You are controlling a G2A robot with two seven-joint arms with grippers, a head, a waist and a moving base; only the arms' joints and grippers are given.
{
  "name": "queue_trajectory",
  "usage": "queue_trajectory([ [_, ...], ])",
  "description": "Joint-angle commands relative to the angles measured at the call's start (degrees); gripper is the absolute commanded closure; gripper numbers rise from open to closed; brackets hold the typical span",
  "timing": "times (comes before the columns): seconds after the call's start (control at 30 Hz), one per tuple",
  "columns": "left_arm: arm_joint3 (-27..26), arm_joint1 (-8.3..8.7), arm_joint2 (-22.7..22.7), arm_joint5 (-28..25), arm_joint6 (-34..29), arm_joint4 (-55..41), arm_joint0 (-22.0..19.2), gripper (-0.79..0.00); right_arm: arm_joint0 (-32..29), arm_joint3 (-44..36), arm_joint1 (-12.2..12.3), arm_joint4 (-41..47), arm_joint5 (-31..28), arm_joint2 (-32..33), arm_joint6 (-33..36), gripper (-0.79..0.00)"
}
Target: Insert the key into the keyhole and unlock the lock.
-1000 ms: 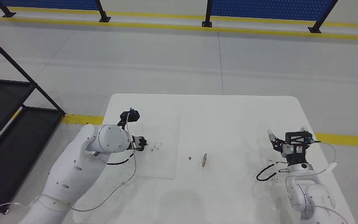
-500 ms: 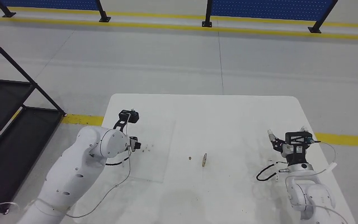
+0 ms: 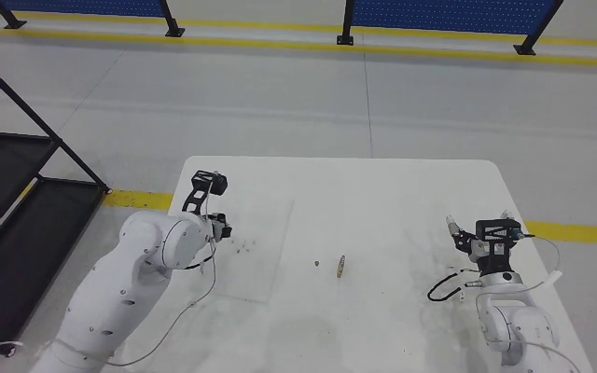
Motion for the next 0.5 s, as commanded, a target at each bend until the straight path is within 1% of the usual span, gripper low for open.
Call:
queue_trajectory([
  [0.0,-0.6,-0.26,-2.5,-0.2,4.1,-6.6,0.8,0.000,0.0,0.0,0.0,0.0,0.0,0.0,0.0,-0.785],
  [0.07,-0.1,-0.43,-5.6,0.6,6.4,-12.4,2.1,0.000,0.0,0.0,0.0,0.0,0.0,0.0,0.0,-0.785],
  [0.13,-0.1,-0.58,-8.5,-0.2,9.4,-17.9,3.8,0.000,0.0,0.0,0.0,0.0,0.0,0.0,0.0,-0.785],
  [0.27,1.2,-0.79,-14.8,-2.1,11.9,-29.5,7.6,0.000,0.0,0.0,0.0,0.0,0.0,0.0,0.0,-0.785],
  [0.4,4.8,-1.08,-20.8,-7.9,13.2,-42.9,11.8,0.000,0.0,0.0,0.0,0.0,0.0,0.0,0.0,-0.785],
  [0.47,8.0,-1.15,-23.3,-11.3,12.4,-48.8,13.7,0.000,0.0,0.0,0.0,0.0,0.0,0.0,0.0,-0.785],
])
